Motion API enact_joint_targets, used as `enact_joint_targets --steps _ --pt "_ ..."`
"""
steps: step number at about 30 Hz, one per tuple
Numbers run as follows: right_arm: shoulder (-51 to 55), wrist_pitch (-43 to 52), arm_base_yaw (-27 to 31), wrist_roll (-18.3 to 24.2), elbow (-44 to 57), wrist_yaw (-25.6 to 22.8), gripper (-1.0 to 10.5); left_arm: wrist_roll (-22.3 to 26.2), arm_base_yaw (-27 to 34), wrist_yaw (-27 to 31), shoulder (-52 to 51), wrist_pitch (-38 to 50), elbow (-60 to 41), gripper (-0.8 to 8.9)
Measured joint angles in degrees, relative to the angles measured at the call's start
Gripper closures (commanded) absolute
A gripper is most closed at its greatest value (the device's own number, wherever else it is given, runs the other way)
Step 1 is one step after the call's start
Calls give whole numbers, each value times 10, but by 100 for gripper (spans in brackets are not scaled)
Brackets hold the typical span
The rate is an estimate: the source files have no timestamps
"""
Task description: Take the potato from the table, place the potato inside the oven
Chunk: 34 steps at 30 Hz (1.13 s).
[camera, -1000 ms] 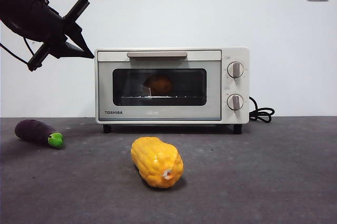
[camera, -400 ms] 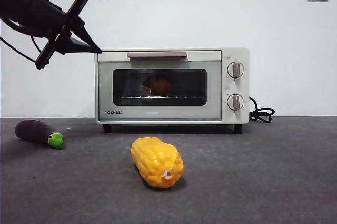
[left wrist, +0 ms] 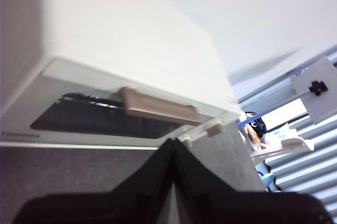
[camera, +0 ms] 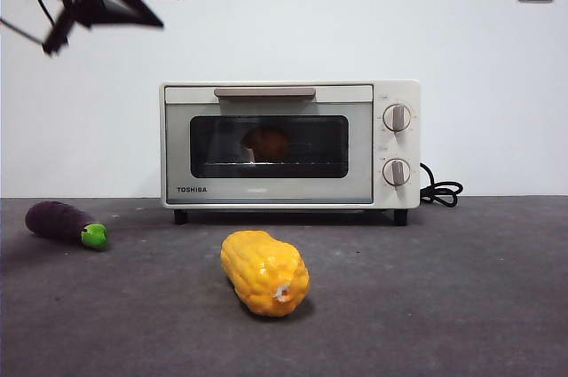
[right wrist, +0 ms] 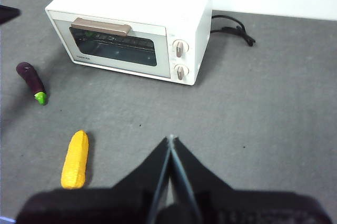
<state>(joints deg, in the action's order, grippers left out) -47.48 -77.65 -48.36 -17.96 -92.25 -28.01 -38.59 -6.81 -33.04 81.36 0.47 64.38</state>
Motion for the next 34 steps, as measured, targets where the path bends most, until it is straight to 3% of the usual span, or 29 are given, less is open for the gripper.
enact_joint_targets --steps 4,10,20,26,34 --pt "-8 0 0 -28 0 0 945 37 0 -1 -85 -53 0 819" --pt "-8 0 0 -36 0 0 945 80 0 2 -231 -127 0 819" --pt "-8 0 0 -5 0 0 945 134 0 102 -454 -343 0 818" --pt "-8 0 0 -2 0 0 945 153 0 111 -490 -463 1 818" --pt "-9 0 0 -2 0 0 945 156 0 111 -465 -493 1 818"
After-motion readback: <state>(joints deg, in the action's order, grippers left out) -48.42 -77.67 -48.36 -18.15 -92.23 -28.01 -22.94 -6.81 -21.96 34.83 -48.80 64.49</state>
